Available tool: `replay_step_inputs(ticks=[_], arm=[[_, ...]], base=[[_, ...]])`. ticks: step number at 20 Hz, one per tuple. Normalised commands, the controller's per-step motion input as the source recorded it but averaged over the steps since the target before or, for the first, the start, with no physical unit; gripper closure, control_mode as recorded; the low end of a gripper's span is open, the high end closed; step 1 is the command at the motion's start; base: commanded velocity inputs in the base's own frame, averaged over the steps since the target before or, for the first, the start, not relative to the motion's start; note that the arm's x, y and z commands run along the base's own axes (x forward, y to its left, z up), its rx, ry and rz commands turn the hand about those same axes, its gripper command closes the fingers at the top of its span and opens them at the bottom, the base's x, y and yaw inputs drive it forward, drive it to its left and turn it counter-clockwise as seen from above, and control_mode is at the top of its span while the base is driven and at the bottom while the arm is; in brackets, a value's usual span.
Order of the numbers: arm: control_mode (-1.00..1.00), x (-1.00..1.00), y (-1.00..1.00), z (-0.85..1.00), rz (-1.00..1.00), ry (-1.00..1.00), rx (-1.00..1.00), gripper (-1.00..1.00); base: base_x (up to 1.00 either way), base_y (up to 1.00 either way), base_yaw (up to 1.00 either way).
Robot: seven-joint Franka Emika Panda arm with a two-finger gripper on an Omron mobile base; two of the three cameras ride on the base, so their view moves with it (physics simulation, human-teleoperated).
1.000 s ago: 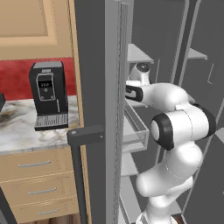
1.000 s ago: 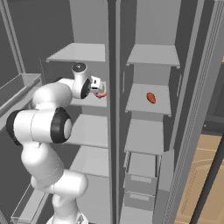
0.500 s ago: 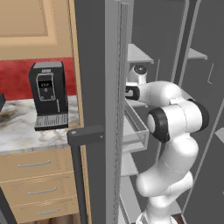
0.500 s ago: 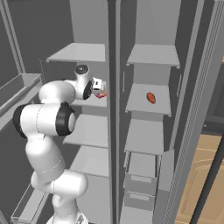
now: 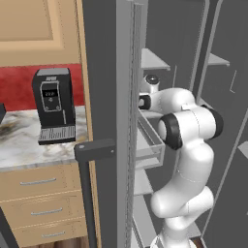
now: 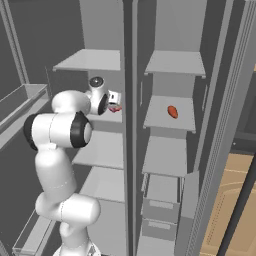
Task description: There's a steak in the fridge that needs to be moved to the freezer for freezing. Pick up the steak from the fridge, place it on any shelf in the freezer, and close the fridge and freezer doors when done.
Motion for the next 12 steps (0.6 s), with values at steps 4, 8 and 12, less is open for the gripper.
replay_step_inputs(ticks=[4,8,12], arm=[[-1.00,0.31,0.00,-0.23,0.00,0.00,0.00,-1.00],[-1.00,0.23,0.00,-0.02,0.00,-0.02,0.00,-1.00],[-1.00,0.07,0.00,0.05,0.00,-0.04,0.00,-1.00]], base=[[0.00,0.00,0.00],[0.00,0.00,0.00],[0.00,0.00,0.00]])
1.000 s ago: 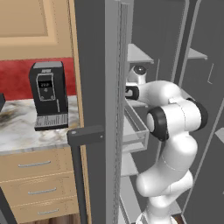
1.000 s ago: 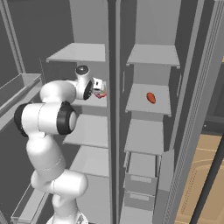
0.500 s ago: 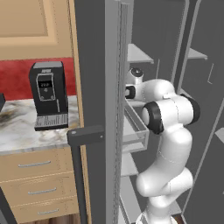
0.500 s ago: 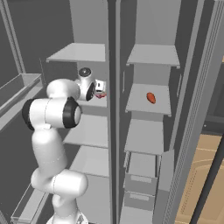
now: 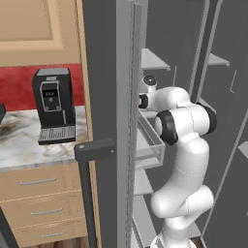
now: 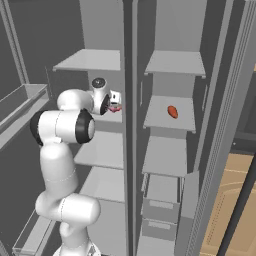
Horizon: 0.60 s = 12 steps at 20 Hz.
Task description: There's a steak in the fridge that needs to be moved to the freezer for freezing. Pick up the steak from the fridge, place it on any shelf in the freezer, and close the fridge and freezer doors when done.
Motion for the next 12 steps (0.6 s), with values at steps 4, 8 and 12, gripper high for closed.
replay_step_inputs(ticks=[4,8,12], arm=[[-1.00,0.11,0.00,0.02,0.00,-0.04,0.00,-1.00],[-1.00,0.36,0.03,-0.24,0.00,0.00,0.00,-1.00],[-1.00,0.31,0.03,-0.22,0.00,0.00,0.00,-1.00]], base=[[0.00,0.00,0.00],[0.00,0.00,0.00],[0.00,0.00,0.00]])
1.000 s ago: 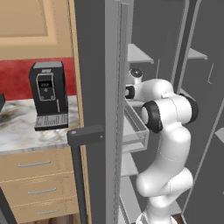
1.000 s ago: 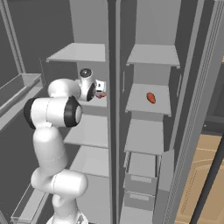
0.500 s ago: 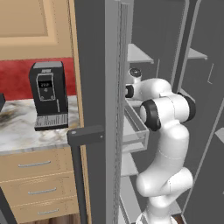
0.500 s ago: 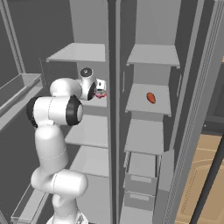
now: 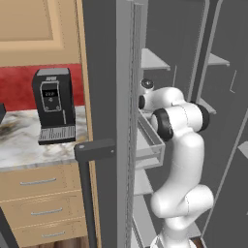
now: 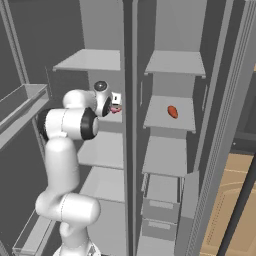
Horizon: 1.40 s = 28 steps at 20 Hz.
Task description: There's a steak in the fridge that needs to be moved to the freezer for freezing. Pick up the steak from the fridge, place it on any shelf in the freezer, and close the fridge and freezer doors when done.
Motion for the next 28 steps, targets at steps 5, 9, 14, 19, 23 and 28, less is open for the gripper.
replay_step_inputs(ticks=[5,9,14,19,23,28], arm=[[-1.00,0.18,0.00,-0.01,0.00,-0.04,0.00,-1.00],[-1.00,0.19,0.00,0.00,0.00,-0.02,0.00,-1.00],[-1.00,0.33,0.00,-0.19,0.00,0.00,0.00,-1.00],[-1.00,0.31,0.00,-0.28,0.00,0.00,0.00,-1.00],[-1.00,0.24,-0.02,-0.43,0.01,0.00,0.00,1.00],[-1.00,0.00,-0.36,-0.51,0.00,0.08,0.00,1.00]], base=[[0.00,0.00,0.00],[0.00,0.00,0.00],[0.00,0.00,0.00],[0.00,0.00,0.00],[0.00,0.00,0.00],[0.00,0.00,0.00]])
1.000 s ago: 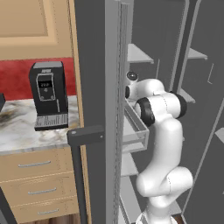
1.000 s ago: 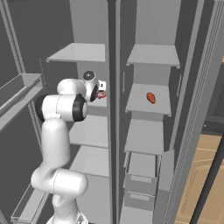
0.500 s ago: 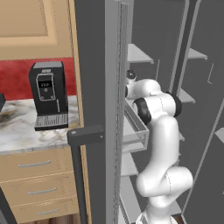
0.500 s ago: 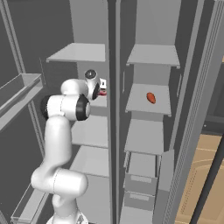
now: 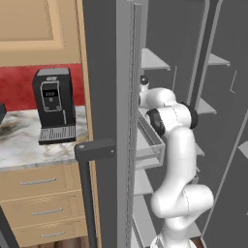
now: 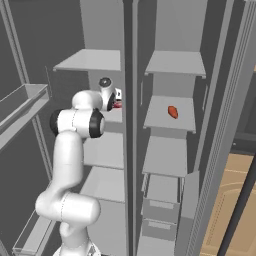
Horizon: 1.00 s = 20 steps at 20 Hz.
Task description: There's a steak in the fridge that needs to be moved to the freezer for freezing. Pick up the steak from the fridge, place it on any shelf in the freezer, and close the fridge and freezer doors when done.
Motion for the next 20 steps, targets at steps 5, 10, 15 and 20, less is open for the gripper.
replay_step_inputs(ticks=[5,10,15,20], arm=[[-1.00,-0.25,-0.14,-0.12,0.00,0.02,0.00,1.00],[-1.00,-0.61,0.00,0.01,0.00,-0.07,0.00,1.00],[-1.00,-0.69,-0.08,0.00,0.00,-0.09,0.00,1.00],[-1.00,-0.91,-0.01,0.24,0.00,-0.20,0.00,1.00]], base=[[0.00,0.00,0.00],[0.00,0.00,0.00],[0.00,0.00,0.00],[0.00,0.00,0.00]])
